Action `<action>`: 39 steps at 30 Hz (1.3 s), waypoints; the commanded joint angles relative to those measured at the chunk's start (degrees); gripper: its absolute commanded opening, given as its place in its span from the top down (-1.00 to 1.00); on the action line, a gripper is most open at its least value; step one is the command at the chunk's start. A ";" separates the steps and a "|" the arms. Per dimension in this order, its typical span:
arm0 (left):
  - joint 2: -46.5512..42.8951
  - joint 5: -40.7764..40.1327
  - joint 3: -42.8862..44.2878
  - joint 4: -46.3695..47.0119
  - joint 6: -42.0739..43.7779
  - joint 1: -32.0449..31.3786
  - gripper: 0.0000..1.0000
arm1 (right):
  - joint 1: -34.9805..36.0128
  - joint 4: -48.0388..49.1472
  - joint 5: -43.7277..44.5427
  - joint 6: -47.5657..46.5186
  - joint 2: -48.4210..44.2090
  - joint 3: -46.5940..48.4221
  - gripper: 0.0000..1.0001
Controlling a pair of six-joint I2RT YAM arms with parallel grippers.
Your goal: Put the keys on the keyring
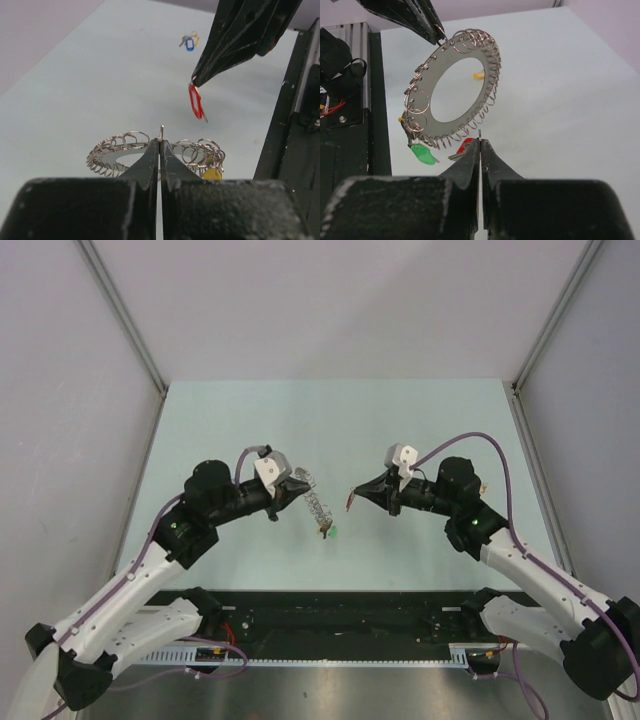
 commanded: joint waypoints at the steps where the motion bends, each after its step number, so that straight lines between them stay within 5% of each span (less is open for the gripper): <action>1: 2.71 9.76 3.58 9.58 -1.04 0.25 0.99 | -1.72 8.14 -3.65 2.08 -3.31 -1.81 1.00; 12: 8.25 22.51 -0.81 24.26 -1.65 0.25 0.99 | -3.30 23.78 -7.70 9.64 -9.99 -10.59 1.00; 20: 13.17 29.10 -4.51 32.26 -6.31 0.34 0.99 | -2.78 23.44 -7.43 7.27 -12.81 -13.15 1.00; 39: 11.86 26.38 -11.80 45.71 -16.68 0.34 0.99 | 1.53 25.11 -4.45 4.99 -10.52 -14.65 1.00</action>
